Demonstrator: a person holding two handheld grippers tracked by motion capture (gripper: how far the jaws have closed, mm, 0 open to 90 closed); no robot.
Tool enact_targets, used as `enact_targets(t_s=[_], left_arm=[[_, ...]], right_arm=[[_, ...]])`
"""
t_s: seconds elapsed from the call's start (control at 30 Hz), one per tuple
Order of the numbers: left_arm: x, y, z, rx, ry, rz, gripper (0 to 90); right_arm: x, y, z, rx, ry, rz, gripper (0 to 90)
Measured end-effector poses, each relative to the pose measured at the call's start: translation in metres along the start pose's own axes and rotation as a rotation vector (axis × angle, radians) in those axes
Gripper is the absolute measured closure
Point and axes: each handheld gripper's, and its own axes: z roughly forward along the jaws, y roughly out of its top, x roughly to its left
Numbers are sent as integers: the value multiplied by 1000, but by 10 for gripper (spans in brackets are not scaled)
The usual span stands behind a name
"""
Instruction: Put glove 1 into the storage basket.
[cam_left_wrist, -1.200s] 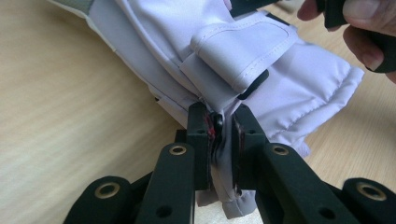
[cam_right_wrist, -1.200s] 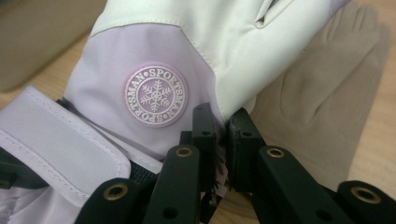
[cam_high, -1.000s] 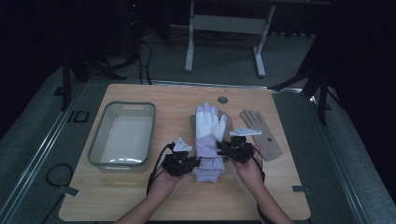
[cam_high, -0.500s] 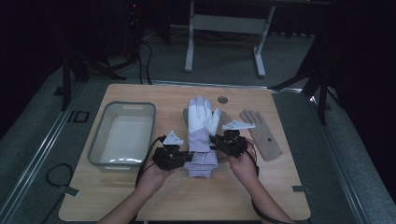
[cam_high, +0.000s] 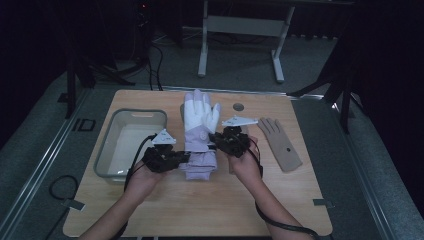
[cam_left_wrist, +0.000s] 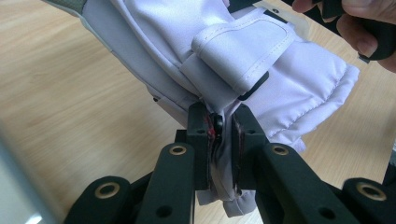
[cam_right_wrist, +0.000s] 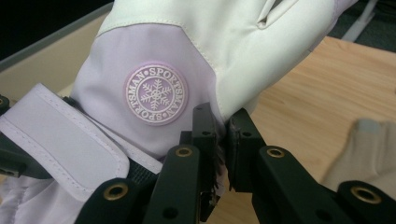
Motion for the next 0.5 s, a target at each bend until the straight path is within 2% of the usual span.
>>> enact_targets(t_s=[0.5], left_arm=[[32,-11,-46,-15,51,-32,808]], right_arm=[[39,37,31,0,44,-55,833]])
